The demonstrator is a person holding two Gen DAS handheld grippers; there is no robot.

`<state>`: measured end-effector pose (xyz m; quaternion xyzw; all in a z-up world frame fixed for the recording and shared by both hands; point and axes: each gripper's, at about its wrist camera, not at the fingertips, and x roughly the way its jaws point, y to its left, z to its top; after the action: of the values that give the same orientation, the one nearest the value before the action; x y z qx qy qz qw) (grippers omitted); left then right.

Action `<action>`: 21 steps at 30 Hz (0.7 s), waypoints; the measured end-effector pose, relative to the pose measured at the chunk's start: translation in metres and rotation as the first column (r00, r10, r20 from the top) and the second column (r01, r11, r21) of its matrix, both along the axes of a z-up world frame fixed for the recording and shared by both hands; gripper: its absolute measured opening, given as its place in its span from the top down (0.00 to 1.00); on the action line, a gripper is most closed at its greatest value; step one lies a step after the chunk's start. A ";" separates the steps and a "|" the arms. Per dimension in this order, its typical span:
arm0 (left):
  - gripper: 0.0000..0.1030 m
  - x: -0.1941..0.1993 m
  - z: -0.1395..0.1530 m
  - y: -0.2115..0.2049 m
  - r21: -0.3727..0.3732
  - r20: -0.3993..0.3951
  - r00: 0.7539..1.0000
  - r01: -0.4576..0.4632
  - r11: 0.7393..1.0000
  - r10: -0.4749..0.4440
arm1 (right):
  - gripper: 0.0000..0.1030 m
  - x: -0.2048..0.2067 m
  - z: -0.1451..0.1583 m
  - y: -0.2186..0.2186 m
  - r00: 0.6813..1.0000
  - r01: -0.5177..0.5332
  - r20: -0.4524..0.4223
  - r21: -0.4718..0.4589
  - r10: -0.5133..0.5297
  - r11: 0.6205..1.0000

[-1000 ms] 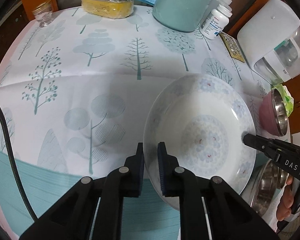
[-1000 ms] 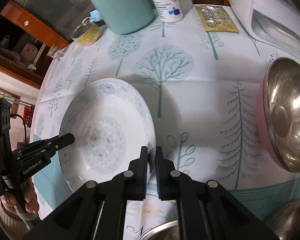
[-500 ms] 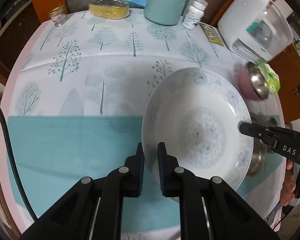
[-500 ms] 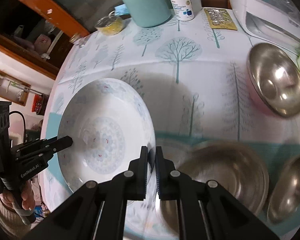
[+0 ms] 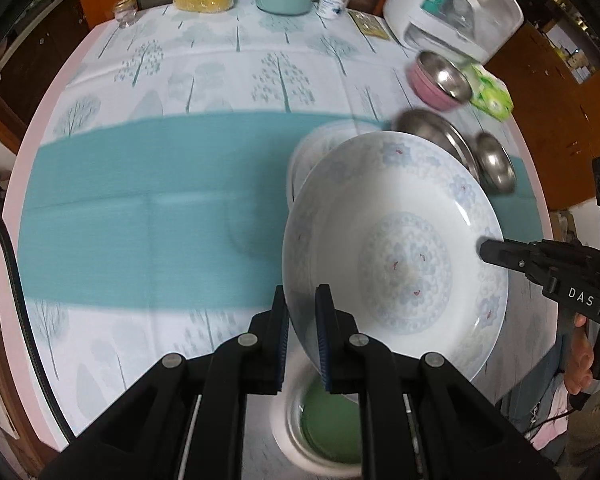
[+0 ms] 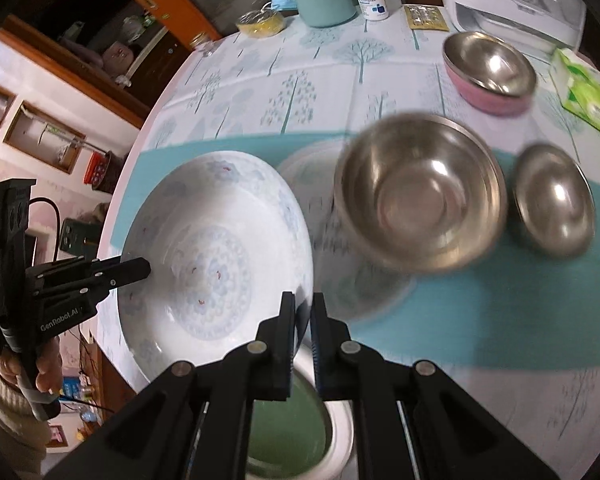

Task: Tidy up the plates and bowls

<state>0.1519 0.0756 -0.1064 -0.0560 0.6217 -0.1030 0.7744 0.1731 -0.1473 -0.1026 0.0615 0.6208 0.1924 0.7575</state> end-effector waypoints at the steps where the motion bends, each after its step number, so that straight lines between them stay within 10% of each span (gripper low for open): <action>1: 0.90 -0.013 0.000 -0.002 0.001 -0.004 1.000 0.001 1.000 -0.001 | 0.93 -0.013 0.000 -0.001 1.000 -0.006 0.001 -0.003 0.006 1.000; 21: 0.88 -0.136 -0.056 -0.023 0.025 -0.065 0.997 -0.032 0.999 0.034 | 0.93 -0.133 -0.045 -0.005 0.998 -0.067 -0.007 -0.082 0.066 0.994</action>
<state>0.0154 0.0524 -0.1620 -0.0602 0.6469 -0.0807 0.7559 0.0402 -0.1519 -0.1474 0.0101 0.6315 0.1919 0.7512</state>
